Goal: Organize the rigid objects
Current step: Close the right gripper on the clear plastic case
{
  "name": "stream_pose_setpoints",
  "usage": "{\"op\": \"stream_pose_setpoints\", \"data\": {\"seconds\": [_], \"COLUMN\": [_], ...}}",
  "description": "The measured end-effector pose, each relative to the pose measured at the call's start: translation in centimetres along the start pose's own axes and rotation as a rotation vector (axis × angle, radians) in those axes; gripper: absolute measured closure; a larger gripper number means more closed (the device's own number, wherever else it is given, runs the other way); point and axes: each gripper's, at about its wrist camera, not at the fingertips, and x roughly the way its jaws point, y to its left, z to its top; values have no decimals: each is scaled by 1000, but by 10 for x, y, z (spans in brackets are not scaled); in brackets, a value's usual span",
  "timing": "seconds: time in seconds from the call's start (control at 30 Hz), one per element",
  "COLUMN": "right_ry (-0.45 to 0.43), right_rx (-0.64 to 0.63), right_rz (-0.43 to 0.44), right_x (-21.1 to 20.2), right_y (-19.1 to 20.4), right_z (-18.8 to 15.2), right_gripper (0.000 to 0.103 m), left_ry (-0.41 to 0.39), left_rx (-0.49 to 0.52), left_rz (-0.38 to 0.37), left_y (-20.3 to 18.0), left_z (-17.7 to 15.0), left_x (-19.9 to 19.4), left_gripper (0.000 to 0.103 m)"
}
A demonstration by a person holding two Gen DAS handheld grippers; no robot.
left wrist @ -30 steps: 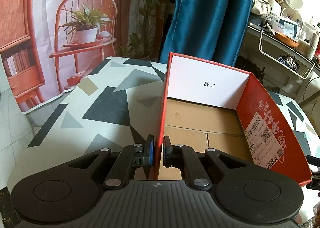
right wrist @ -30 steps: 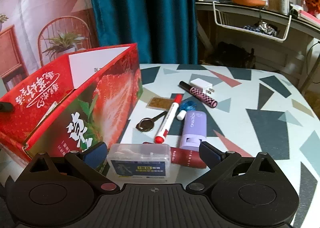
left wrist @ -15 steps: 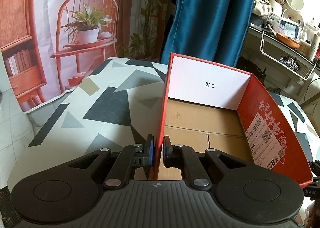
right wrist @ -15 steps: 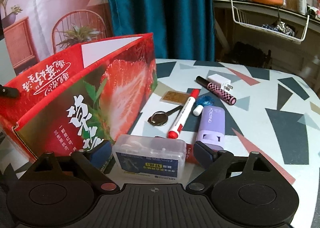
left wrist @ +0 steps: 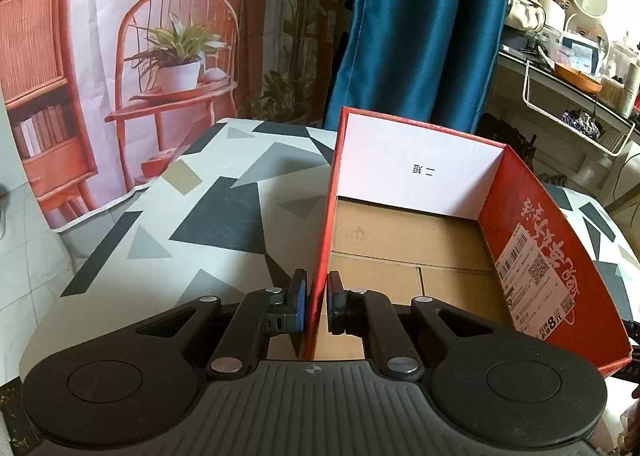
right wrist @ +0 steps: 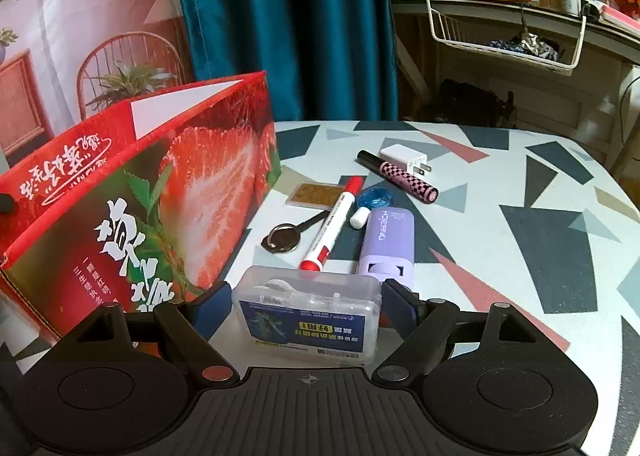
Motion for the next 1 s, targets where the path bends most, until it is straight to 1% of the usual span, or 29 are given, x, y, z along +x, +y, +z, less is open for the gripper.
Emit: {"op": "stream_pose_setpoints", "data": {"seconds": [0.2, 0.53, 0.7, 0.8, 1.0], "right_ry": [27, 36, 29, 6, -10], "right_rx": [4, 26, 45, 63, 59], "right_rz": [-13, -12, -4, 15, 19], "right_x": [0, 3, 2, -1, -6], "right_y": [2, 1, -3, -5, -4], "right_z": [-3, -7, -6, -4, -1], "right_gripper": [25, 25, 26, 26, 26], "left_ry": [0, -4, -11, -14, -20], "left_rx": [-4, -10, -17, -16, -18], "left_rz": [-3, -4, 1, 4, 7], "left_y": [0, 1, 0, 0, 0], "left_z": [0, 0, -1, -1, -2], "left_x": [0, 0, -1, -2, -3], "left_gripper": [92, 92, 92, 92, 92]}}
